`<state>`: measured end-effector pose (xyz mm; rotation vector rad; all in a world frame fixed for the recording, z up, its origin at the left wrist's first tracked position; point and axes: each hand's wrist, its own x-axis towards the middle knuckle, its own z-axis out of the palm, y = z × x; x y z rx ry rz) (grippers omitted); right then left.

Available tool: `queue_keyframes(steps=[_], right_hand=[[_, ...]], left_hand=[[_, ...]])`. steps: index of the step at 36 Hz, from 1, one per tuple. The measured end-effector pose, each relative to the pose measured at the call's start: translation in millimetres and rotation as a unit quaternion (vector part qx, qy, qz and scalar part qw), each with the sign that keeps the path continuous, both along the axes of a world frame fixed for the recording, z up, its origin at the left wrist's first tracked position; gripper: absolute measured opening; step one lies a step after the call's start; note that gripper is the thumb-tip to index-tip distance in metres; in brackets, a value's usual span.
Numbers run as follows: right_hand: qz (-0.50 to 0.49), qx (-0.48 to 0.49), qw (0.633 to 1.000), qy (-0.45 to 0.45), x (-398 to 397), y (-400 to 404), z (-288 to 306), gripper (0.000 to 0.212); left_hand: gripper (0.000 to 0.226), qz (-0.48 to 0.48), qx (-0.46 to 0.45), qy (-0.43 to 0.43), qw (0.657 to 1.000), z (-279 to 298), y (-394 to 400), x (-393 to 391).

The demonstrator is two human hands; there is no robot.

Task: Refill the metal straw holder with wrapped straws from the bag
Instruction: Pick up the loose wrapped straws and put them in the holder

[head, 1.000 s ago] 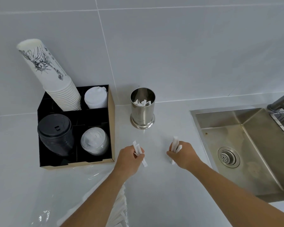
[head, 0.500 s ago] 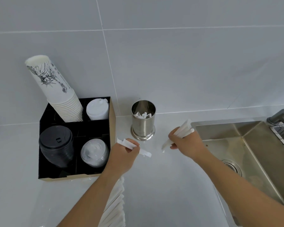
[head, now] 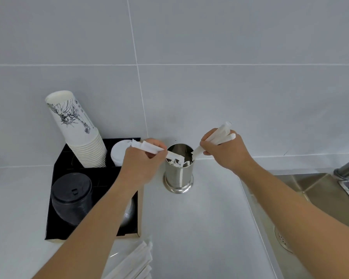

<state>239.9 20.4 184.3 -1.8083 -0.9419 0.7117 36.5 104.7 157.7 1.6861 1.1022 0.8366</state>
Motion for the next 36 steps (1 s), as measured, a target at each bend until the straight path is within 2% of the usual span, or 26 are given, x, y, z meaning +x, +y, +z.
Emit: queue_keyframes(steps=[7,18,23,26,29,32,36], right_hand=[[0.019,-0.012,0.999,-0.042,1,31,-11,0.007],[0.040,-0.086,0.992,-0.084,7,60,-57,0.004],[0.090,-0.119,0.977,-0.151,4,63,-65,0.009],[0.152,-0.114,0.959,-0.212,1,60,-66,0.011],[0.195,-0.113,0.947,-0.226,0,58,-65,0.007],[0.241,-0.129,0.927,-0.257,-5,55,-64,0.015],[0.242,-0.152,0.925,-0.251,-9,52,-65,0.019]], left_hand=[[0.010,-0.002,0.044,0.031,0.999,-2,27,16],[0.012,-0.069,0.037,0.115,0.990,-36,49,36],[0.009,-0.087,0.019,0.149,0.985,-47,51,38],[0.003,-0.125,0.045,0.188,0.973,-51,53,38],[0.011,-0.163,0.054,0.211,0.962,-51,53,36],[0.010,-0.176,0.054,0.223,0.957,-52,52,35],[0.008,-0.179,0.052,0.228,0.956,-53,52,33]])
